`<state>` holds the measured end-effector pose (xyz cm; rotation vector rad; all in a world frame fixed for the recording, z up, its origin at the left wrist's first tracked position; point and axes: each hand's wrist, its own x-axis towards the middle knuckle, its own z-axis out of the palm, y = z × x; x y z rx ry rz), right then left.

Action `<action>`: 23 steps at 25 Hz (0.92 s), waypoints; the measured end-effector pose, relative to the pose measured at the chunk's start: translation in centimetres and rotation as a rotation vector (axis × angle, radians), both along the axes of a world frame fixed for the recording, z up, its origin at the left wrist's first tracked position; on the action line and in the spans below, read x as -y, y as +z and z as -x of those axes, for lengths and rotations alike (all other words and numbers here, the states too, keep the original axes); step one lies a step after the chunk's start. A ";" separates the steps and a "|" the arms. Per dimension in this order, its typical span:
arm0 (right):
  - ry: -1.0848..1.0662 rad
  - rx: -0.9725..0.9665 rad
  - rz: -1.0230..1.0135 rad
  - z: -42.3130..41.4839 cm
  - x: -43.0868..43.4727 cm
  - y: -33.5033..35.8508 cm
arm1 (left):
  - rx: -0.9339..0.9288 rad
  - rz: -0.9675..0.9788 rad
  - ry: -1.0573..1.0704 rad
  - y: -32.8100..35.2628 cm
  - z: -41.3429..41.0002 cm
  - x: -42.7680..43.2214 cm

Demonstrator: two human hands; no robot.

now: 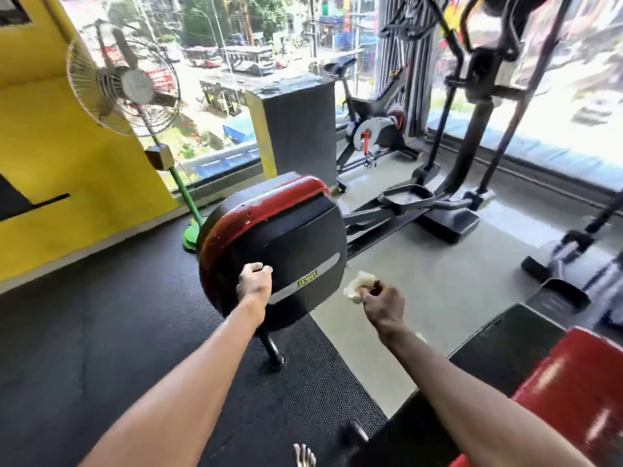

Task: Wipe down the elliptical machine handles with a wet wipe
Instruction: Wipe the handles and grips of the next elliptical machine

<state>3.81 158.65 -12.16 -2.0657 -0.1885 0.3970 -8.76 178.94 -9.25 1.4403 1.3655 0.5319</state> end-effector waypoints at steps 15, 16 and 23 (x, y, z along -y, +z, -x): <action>-0.690 0.053 -0.010 -27.6 -10.3 5.5 | 0.037 -0.034 -0.779 -0.7 -44.2 -11.4; -0.728 0.058 -0.004 -29.4 -10.4 5.6 | 0.044 -0.019 -0.814 0.6 -46.2 -10.9; -0.976 0.158 0.022 -40.3 -7.9 9.7 | 0.155 0.010 -1.085 7.6 -59.3 -5.5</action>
